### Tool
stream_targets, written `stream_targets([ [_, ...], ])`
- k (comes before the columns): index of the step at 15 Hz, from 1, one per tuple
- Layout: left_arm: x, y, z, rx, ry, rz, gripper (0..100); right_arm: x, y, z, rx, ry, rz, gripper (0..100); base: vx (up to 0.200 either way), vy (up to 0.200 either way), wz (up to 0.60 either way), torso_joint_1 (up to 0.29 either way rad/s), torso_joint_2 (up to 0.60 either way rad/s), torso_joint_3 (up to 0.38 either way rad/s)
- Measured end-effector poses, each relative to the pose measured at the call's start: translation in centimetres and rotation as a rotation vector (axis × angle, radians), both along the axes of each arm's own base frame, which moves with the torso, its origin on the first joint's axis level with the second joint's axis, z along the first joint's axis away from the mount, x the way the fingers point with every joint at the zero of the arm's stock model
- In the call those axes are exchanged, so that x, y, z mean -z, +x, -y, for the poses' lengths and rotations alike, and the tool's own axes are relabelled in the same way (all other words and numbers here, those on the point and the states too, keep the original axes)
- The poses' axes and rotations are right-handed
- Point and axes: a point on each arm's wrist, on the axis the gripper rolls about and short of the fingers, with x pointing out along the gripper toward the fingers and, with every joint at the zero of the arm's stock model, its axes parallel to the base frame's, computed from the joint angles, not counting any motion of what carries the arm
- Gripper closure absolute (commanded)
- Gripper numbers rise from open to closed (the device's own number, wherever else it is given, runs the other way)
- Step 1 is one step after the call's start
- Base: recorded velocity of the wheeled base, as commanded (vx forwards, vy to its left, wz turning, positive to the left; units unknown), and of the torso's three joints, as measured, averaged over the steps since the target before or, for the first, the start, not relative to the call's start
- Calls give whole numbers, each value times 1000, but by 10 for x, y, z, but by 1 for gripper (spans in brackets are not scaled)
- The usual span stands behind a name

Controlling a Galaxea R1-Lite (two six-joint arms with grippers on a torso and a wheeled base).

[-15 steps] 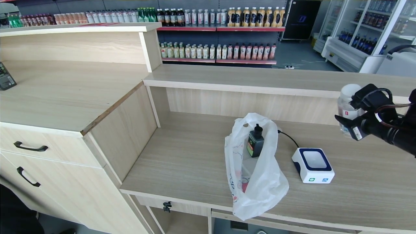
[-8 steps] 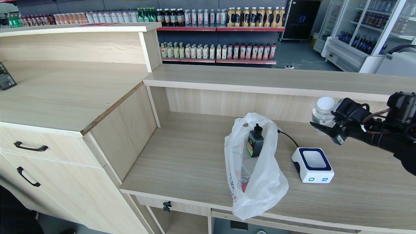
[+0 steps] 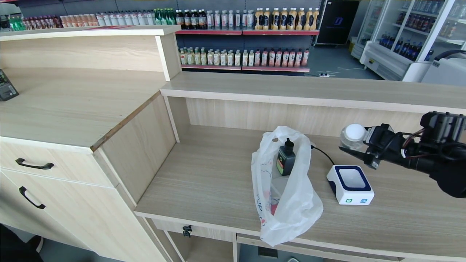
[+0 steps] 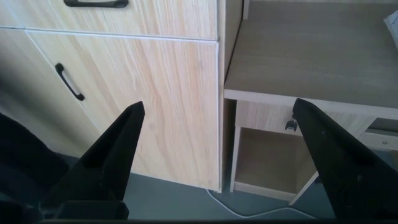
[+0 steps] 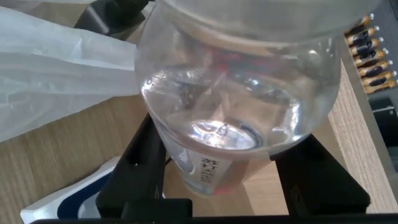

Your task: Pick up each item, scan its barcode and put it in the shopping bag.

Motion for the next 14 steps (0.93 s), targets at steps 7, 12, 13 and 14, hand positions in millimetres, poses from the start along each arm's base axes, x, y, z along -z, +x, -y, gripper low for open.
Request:
stream_targets([
  [7, 0, 0, 0, 0, 0, 0, 0, 20, -4, 23, -64, -114, -39, 100, 0, 0, 0, 0, 0, 0],
  [12, 0, 0, 0, 0, 0, 0, 0, 25, 1, 25, -71, -108, -50, 100, 0, 0, 0, 0, 0, 0],
  [13, 0, 0, 0, 0, 0, 0, 0, 27, 2, 25, -74, -106, -54, 100, 0, 0, 0, 0, 0, 0],
  [14, 0, 0, 0, 0, 0, 0, 0, 28, 3, 24, -77, -103, -57, 100, 0, 0, 0, 0, 0, 0],
])
